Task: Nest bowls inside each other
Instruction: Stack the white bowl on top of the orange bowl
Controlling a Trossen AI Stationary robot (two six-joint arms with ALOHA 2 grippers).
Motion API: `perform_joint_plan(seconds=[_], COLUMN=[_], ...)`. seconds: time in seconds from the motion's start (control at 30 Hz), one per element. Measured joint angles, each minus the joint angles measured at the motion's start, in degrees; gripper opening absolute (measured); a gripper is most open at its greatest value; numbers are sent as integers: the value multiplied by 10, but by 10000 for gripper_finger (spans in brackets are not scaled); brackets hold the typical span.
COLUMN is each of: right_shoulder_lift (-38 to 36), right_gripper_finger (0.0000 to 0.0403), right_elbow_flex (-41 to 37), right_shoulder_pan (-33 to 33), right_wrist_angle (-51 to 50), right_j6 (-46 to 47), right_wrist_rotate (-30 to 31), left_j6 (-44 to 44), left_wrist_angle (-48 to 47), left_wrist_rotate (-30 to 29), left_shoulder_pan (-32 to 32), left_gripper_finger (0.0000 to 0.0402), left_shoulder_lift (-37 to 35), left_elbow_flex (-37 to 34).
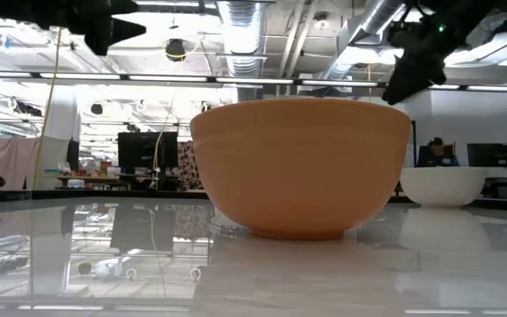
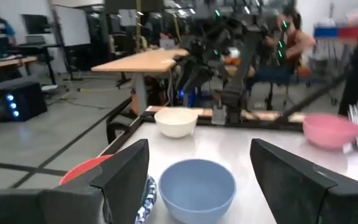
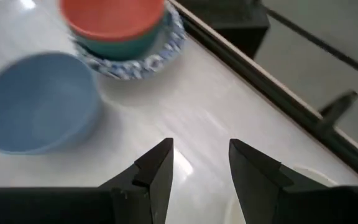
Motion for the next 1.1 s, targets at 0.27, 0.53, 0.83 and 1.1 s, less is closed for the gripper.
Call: perform_joint_plan(seconds=[0.27,0.53,0.83,1.1], right_shoulder_lift=[90,180,239,291], right_gripper_finger=[175,175,175,164], right_elbow_flex=[0,0,0,0], right_shoulder_pan=[-48,-80,-79,-87], right_wrist_angle=[-64,-87,-85,-85], right_j6=[4,38,39,42], right_wrist_rotate=[10,46,47,49], left_j6=[-51,-72,-74,-81], left_wrist_angle=[2,-1,-6,-22], left_wrist_rotate=[0,14,16,15], left_shoulder_pan=[5,5,5,5], left_gripper_finger=[270,270,270,270], left_shoulder_lift=[-23,-23,-23,-23], left_elbow_flex=[-42,-42,-42,-42])
